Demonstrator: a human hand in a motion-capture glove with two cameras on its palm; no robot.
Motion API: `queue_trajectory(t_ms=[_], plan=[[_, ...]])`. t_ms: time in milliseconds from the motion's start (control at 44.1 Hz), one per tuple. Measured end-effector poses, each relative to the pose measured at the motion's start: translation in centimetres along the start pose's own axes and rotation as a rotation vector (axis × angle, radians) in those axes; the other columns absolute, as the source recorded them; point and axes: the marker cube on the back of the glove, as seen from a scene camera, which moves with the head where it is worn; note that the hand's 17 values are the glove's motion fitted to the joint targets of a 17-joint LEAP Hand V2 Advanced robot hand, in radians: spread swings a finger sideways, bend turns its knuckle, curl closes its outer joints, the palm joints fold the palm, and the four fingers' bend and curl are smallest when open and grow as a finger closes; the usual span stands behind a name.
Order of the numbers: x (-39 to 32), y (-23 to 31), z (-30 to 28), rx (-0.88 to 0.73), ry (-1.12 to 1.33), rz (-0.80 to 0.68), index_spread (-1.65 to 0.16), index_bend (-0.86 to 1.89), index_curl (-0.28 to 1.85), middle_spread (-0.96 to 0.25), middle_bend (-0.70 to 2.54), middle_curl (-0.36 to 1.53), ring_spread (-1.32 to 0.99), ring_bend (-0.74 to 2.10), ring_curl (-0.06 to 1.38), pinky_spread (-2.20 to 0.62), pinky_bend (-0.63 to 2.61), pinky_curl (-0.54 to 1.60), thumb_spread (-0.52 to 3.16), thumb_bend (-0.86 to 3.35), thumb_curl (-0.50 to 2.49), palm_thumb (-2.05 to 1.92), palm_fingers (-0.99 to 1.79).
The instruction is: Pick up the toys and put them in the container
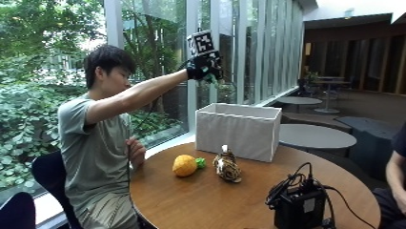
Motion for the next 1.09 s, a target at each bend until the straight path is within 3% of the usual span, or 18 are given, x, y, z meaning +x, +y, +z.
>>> queue_trajectory(t_ms=[45, 113, 250, 340, 476, 590, 681, 771, 794, 885, 1089], plan=[[-2.4, -2.0, -0.3, 0.031, -0.028, 0.021, -0.39, 1.01, 0.35, -0.27, 1.25, 0.97, -0.38, 1.54, 0.74, -0.42, 1.16, 0.62, 0.64, 0.16, 0.85, 0.59, 1.00], [-5.3, -5.1, 0.2, 0.028, -0.040, 0.172, -0.40, 1.04, 0.37, -0.27, 1.26, 0.98, -0.38, 1.56, 0.75, -0.43, 1.17, 0.63, 0.60, 0.15, 0.87, 0.59, 1.00], [-7.7, -7.4, 3.1, -0.004, 0.040, -0.141, -0.39, 1.07, 0.42, -0.27, 1.28, 1.00, -0.38, 1.57, 0.76, -0.43, 1.19, 0.65, 0.54, 0.14, 0.92, 0.58, 0.99], [-7.6, -8.5, 5.6, -0.044, 0.125, -0.173, -0.38, 1.08, 0.46, -0.27, 1.29, 1.00, -0.37, 1.58, 0.76, -0.43, 1.20, 0.66, 0.51, 0.14, 0.95, 0.58, 0.97], [-16.6, -11.7, 7.8, 0.003, -0.177, -0.186, -0.38, 1.09, 0.51, -0.26, 1.31, 1.01, -0.37, 1.60, 0.77, -0.43, 1.21, 0.67, 0.47, 0.13, 0.99, 0.57, 0.94], [-16.9, -11.5, 10.2, -0.113, -0.071, -0.215, -0.38, 1.07, 0.55, -0.26, 1.31, 1.02, -0.36, 1.62, 0.77, -0.42, 1.23, 0.68, 0.45, 0.12, 1.03, 0.57, 0.90], [-17.8, -11.7, 11.3, -0.185, -0.068, -0.196, -0.38, 0.97, 0.57, -0.27, 1.26, 1.01, -0.36, 1.60, 0.77, -0.42, 1.27, 0.69, 0.45, 0.12, 1.04, 0.58, 0.68], [-17.4, -11.2, 11.9, -0.284, 0.027, -0.218, -0.32, 0.68, 0.55, -0.28, 1.07, 0.97, -0.35, 1.59, 0.77, -0.39, 1.32, 0.69, 0.58, 0.09, 1.03, 0.53, 0.17], [-17.3, -11.1, 12.0, -0.293, 0.040, -0.225, -0.30, 0.56, 0.52, -0.26, 1.00, 0.93, -0.34, 1.51, 0.75, -0.35, 1.27, 0.68, 0.71, 0.04, 0.99, 0.42, -0.12], [-17.5, -10.9, 11.1, -0.268, -0.025, -0.261, -0.26, 0.40, 0.45, -0.20, 0.69, 0.80, -0.25, 1.11, 0.63, -0.22, 1.21, 0.62, 0.90, -0.06, 0.87, 0.25, -0.57], [-15.5, -10.7, 8.8, -0.271, 0.125, -0.146, -0.22, 0.16, 0.35, -0.10, 0.32, 0.63, -0.13, 0.66, 0.44, -0.06, 1.01, 0.50, 1.11, -0.04, 0.68, 0.09, -0.36]])
